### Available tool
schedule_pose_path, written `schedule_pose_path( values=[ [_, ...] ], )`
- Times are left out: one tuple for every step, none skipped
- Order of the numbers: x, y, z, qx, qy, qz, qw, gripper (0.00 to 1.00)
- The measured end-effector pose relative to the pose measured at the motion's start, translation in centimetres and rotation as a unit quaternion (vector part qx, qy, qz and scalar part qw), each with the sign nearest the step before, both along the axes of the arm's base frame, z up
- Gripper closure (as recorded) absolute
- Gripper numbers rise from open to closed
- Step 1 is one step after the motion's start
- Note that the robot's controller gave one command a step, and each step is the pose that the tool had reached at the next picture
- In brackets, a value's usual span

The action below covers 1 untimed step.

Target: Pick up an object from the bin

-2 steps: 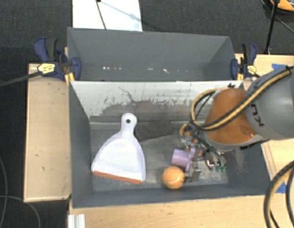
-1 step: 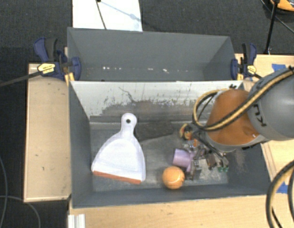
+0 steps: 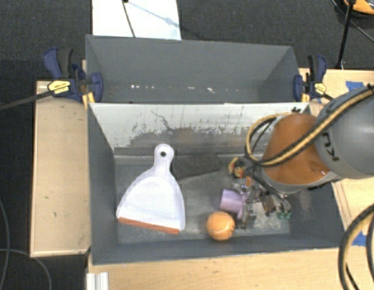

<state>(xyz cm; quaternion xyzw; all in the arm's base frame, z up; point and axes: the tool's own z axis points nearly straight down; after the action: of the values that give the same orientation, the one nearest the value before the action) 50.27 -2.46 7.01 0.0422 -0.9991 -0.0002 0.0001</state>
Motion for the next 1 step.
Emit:
schedule_pose_path(
  values=[
    [-0.04,0.01,0.24,0.0,-0.0002,0.0,1.0,1.0]
  ],
)
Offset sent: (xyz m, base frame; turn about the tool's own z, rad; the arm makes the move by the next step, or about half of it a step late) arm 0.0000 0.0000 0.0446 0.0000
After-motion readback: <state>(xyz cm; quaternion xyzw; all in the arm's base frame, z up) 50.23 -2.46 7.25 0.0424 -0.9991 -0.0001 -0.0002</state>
